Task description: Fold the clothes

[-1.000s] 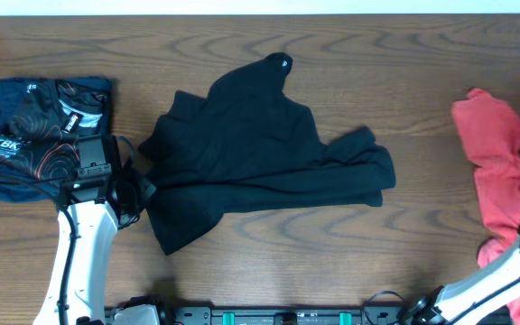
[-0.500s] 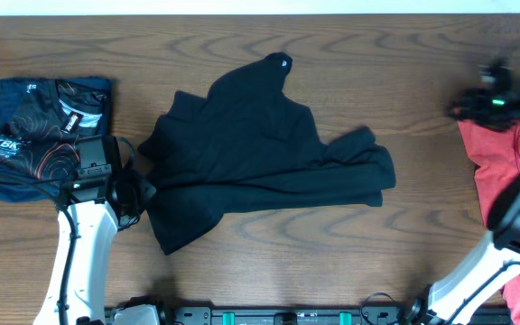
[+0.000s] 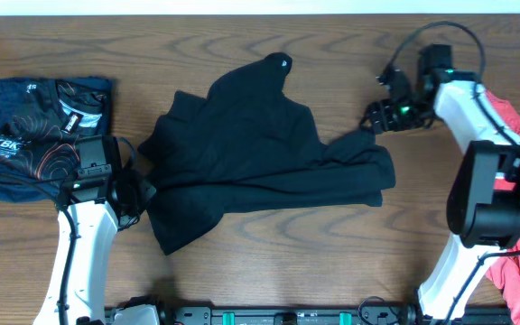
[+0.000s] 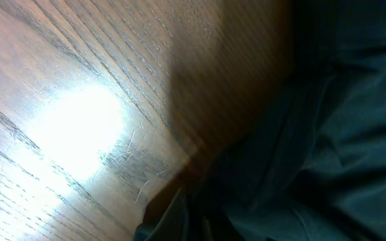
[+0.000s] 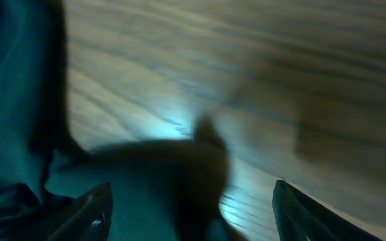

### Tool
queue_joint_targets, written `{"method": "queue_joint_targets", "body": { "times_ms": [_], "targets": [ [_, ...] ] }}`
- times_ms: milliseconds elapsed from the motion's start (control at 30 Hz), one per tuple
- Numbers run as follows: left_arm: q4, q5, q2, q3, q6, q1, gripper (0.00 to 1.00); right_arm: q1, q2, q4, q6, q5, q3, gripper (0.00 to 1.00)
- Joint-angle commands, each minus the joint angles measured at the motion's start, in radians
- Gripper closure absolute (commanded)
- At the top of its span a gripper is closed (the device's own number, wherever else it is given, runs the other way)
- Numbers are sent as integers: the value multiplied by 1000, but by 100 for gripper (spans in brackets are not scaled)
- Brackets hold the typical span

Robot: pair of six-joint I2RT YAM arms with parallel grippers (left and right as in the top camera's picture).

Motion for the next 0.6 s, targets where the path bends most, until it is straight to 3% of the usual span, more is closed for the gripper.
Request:
{"method": "queue_joint_targets", "body": {
  "times_ms": [0, 33, 133, 200, 400, 567],
  "targets": [
    [-7, -26, 0, 5, 15, 1, 94, 54, 7, 21, 2, -13, -35, 30],
    [-7, -26, 0, 5, 15, 1, 94, 65, 7, 26, 3, -6, -40, 39],
    [-7, -26, 0, 5, 15, 1, 94, 84, 7, 26, 3, 24, -41, 82],
    [-7, -26, 0, 5, 15, 1, 94, 88, 7, 28, 3, 31, -40, 96],
    [-7, -26, 0, 5, 15, 1, 94, 71, 6, 64, 100, 119, -16, 99],
    [-6, -26, 0, 5, 14, 1, 94, 34, 2, 121, 238, 246, 128, 99]
  ]
}}
